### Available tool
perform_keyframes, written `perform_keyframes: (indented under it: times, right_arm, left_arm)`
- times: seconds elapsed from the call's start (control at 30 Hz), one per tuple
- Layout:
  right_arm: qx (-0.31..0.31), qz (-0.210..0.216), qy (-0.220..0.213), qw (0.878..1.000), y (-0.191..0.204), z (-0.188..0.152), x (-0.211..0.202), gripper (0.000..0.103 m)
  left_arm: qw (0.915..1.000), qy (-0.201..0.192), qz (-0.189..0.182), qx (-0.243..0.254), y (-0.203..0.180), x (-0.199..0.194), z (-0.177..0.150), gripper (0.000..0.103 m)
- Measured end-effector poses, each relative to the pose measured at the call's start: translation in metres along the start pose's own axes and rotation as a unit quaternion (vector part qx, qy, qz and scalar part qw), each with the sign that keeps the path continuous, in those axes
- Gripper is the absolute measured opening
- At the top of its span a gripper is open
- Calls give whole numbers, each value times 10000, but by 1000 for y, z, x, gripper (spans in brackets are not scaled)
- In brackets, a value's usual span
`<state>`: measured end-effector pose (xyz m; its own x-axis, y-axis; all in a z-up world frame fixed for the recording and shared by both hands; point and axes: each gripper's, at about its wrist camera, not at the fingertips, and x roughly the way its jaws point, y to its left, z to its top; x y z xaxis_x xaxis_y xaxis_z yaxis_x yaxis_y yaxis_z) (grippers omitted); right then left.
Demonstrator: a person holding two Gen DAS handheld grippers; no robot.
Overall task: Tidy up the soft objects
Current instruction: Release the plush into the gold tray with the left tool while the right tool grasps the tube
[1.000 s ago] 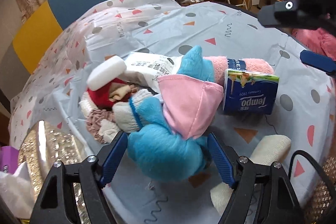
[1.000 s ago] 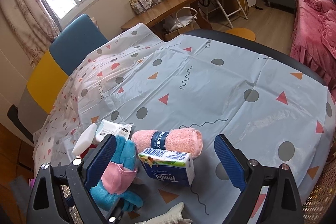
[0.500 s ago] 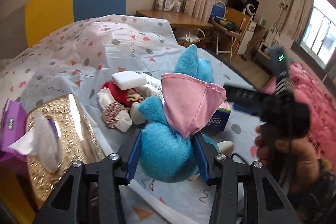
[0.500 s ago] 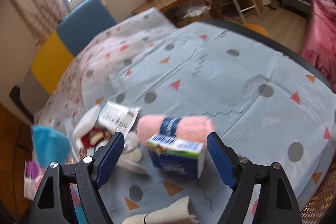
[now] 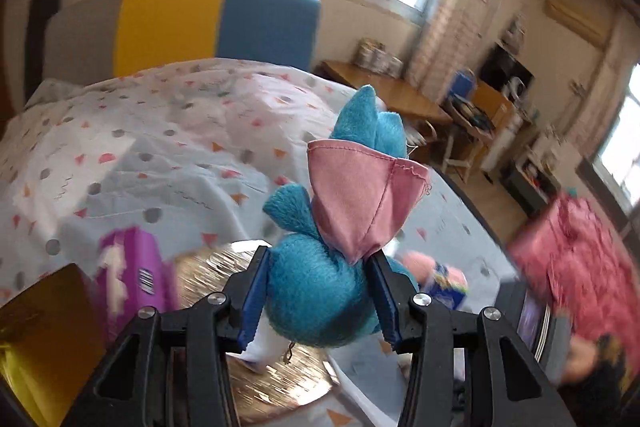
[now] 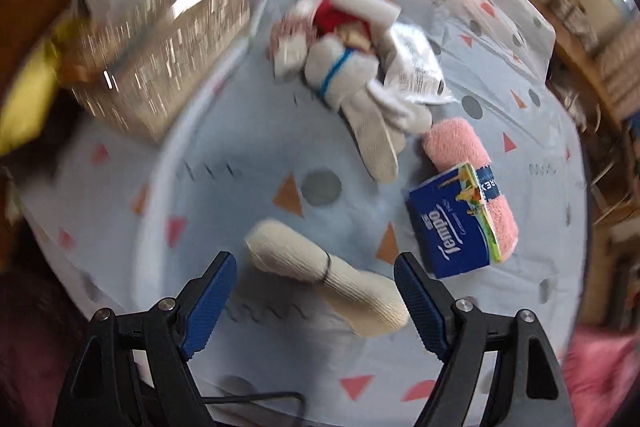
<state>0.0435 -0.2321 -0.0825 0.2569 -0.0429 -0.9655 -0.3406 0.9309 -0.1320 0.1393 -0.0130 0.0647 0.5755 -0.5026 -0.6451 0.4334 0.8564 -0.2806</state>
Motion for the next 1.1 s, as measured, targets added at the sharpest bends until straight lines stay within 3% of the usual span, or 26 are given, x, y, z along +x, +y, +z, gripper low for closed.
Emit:
perform_keyframes:
  times: [0.1, 0.17, 0.23, 0.33, 0.53, 0.73, 0.83, 1.1]
  right_arm:
    - [-84, -284, 280, 9992, 1, 1, 20, 81]
    - [-47, -294, 390, 9988, 1, 3, 30, 65]
    - [-119, -408, 510, 9978, 5, 2, 37, 37]
    - [-244, -472, 425, 9977, 14, -1, 37, 26]
    - [-50, -506, 411, 9979, 14, 9, 44, 26]
    - [473, -344, 279, 9979, 12, 20, 47, 26]
    - [737, -297, 220, 9966, 10, 21, 48, 25]
    - [1295, 7, -84, 9915, 5, 20, 48, 19]
  left_arm:
    - [9979, -276, 354, -461, 46, -15, 19, 49]
    - [9939, -413, 621, -809, 82, -26, 21, 49]
    - [9885, -497, 882, -1120, 111, -37, 13, 49]
    - [9791, -476, 1272, -1513, 155, -49, -12, 49]
    - [9547, -49, 1837, -2342, 222, -46, -83, 50]
    - [9407, 310, 1729, -2903, 249, -24, -123, 60]
    - [9406, 300, 1540, -3010, 244, -23, -127, 71]
    - [9502, 112, 1874, -2487, 209, -53, -137, 72]
